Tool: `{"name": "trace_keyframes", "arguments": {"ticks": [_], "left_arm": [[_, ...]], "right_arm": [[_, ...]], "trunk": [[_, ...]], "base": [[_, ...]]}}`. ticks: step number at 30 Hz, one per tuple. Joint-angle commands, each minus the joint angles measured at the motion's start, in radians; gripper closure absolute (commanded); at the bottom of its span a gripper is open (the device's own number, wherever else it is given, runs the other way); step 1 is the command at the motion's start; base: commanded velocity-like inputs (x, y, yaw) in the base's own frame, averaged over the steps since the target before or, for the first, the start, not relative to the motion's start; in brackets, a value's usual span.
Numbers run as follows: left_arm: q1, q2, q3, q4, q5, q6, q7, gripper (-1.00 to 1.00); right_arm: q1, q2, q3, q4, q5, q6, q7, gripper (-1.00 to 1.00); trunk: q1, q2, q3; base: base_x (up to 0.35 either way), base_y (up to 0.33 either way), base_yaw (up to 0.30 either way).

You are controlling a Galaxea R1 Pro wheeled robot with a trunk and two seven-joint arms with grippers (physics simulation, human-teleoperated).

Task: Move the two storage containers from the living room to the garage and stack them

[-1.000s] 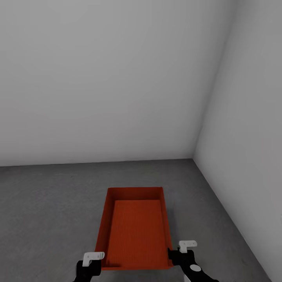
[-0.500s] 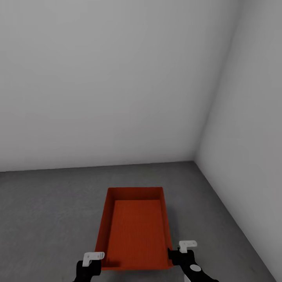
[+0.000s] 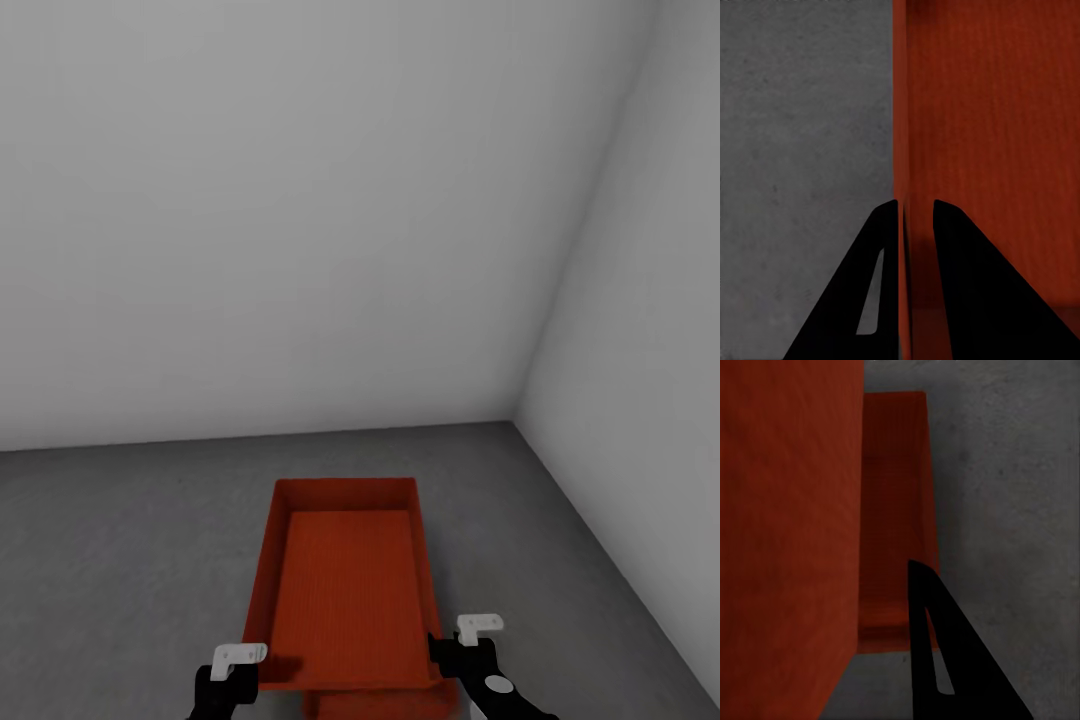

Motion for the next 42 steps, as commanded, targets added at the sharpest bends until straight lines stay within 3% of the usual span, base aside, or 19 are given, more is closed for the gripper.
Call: {"name": "trace_keyframes", "arguments": {"ticks": [1, 20, 42], "left_arm": [[-0.001, 0.001, 0.016, 0.000, 0.010, -0.003, 0.008, 1.00], [-0.001, 0.001, 0.016, 0.000, 0.010, -0.003, 0.008, 1.00], [-0.001, 0.001, 0.016, 0.000, 0.010, -0.003, 0.008, 1.00]], "right_arm": [[-0.001, -0.016, -0.007, 0.001, 0.000, -0.004, -0.012, 1.00], [-0.001, -0.016, -0.007, 0.001, 0.000, -0.004, -0.012, 1.00], [-0.001, -0.016, -0.007, 0.001, 0.000, -0.003, -0.012, 1.00]], "trunk": [[0.000, 0.000, -0.001], [0.000, 0.000, -0.001], [0.000, 0.000, -0.001]], "base": [[0.127, 0.066, 0.000], [0.166, 0.008, 0.000], [0.010, 0.000, -0.079]]}}
